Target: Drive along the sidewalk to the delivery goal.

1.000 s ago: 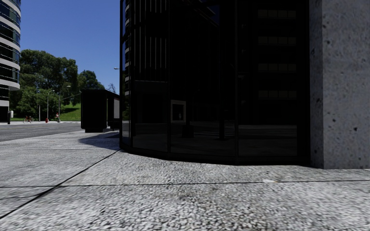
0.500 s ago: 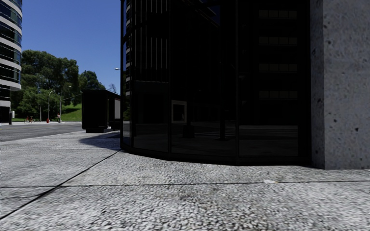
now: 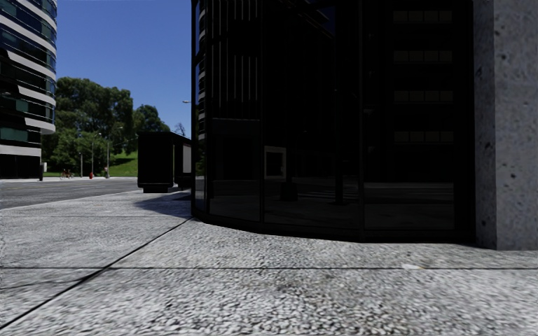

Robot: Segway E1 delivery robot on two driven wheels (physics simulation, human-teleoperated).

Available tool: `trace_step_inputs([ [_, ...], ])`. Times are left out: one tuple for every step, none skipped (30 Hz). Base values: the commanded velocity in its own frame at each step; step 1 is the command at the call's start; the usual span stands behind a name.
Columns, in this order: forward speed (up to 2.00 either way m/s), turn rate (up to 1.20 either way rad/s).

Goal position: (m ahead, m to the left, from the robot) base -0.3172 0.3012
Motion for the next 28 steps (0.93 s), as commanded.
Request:
trace_step_inputs([
  [0.00, 0.00],
  [0.00, 0.00],
  [0.00, 0.00],
  [0.00, 0.00],
  [0.00, 0.00],
  [0.00, 0.00],
  [0.00, 0.00],
  [0.00, 0.00],
  [0.00, 0.00],
  [0.00, 0.00],
  [0.00, 0.00],
  [0.00, 0.00],
  [0.00, 0.00],
  [0.00, 0.00],
  [0.00, 0.00],
  [0.00, 0.00],
  [0.00, 0.00],
  [0.00, 0.00],
  [0.00, 0.00],
  [0.00, 0.00],
  [0.00, 0.00],
  [0.00, 0.00],
  [0.00, 0.00],
  [0.00, 0.00],
  [0.00, 0.00],
  [0.00, 0.00],
  [0.00, 0.00],
  [0.00, 0.00],
])
